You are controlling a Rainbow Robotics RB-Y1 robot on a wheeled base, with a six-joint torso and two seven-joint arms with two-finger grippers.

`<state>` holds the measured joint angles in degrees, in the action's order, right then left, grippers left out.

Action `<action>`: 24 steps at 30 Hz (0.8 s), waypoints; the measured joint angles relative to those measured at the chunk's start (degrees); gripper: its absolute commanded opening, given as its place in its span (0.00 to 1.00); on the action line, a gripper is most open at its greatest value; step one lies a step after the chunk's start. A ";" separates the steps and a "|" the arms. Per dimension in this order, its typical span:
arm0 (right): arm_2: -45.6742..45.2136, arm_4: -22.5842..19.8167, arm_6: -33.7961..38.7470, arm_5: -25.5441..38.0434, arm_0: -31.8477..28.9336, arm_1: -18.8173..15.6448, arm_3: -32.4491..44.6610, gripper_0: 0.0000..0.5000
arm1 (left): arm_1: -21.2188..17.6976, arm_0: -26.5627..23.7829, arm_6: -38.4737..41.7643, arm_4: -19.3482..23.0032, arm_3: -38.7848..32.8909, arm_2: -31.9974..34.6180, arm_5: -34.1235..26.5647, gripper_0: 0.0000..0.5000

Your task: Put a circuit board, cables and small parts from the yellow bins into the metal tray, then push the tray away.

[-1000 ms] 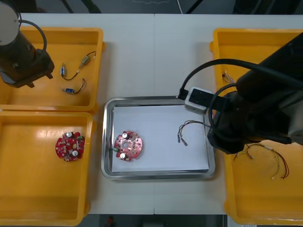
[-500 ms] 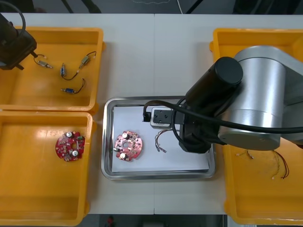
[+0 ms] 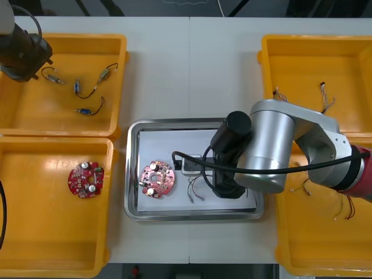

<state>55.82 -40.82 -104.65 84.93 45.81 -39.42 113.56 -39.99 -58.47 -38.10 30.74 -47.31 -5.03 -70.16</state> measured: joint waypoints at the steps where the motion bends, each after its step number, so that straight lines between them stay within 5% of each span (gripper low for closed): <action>1: 0.85 0.56 0.00 -0.84 0.01 0.17 -0.50 0.00 | 0.18 -0.23 -0.18 -0.09 1.07 -0.98 1.34 1.00; 10: 4.05 1.99 0.00 -2.97 0.02 1.58 -3.08 0.01 | 2.37 -0.52 -0.87 -4.19 5.11 -4.56 7.39 1.00; 11: 4.05 1.97 0.00 -2.93 0.02 1.66 -3.08 0.12 | 2.67 -0.53 -0.88 -4.55 5.79 -4.56 8.72 1.00; 12: 4.05 1.96 0.00 -2.89 0.02 1.71 -3.08 0.53 | 2.96 -0.53 -0.88 -4.73 6.54 -4.56 10.10 1.00; 13: 4.05 1.94 0.00 -2.84 0.02 1.75 -3.08 0.75 | 3.21 -0.54 -0.88 -4.81 7.36 -4.56 11.25 1.00; 14: 4.05 1.94 0.01 -2.81 0.02 1.77 -3.08 0.95 | 3.42 -0.54 -0.88 -4.86 8.01 -4.56 11.99 1.00; 15: 4.05 1.94 0.01 -2.80 0.02 1.78 -3.08 1.00 | 3.60 -0.54 -0.88 -4.94 8.49 -4.56 12.37 1.00; 20: 4.05 2.58 0.01 -2.65 0.02 1.81 -3.03 1.00 | 3.95 -0.54 -0.89 -5.26 9.10 -4.62 12.54 1.00; 21: 4.05 2.72 0.01 -2.49 0.02 1.81 -3.00 1.00 | 3.99 -0.54 -0.89 -5.46 9.24 -4.78 12.55 0.88; 24: 4.00 2.76 0.01 -1.62 0.02 1.82 -2.58 1.00 | 4.08 -0.54 -0.90 -6.20 9.93 -5.72 12.63 0.72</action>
<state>59.82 -38.07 -104.63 83.31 45.84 -37.61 110.98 -35.91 -59.01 -39.00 24.54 -37.39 -10.75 -57.53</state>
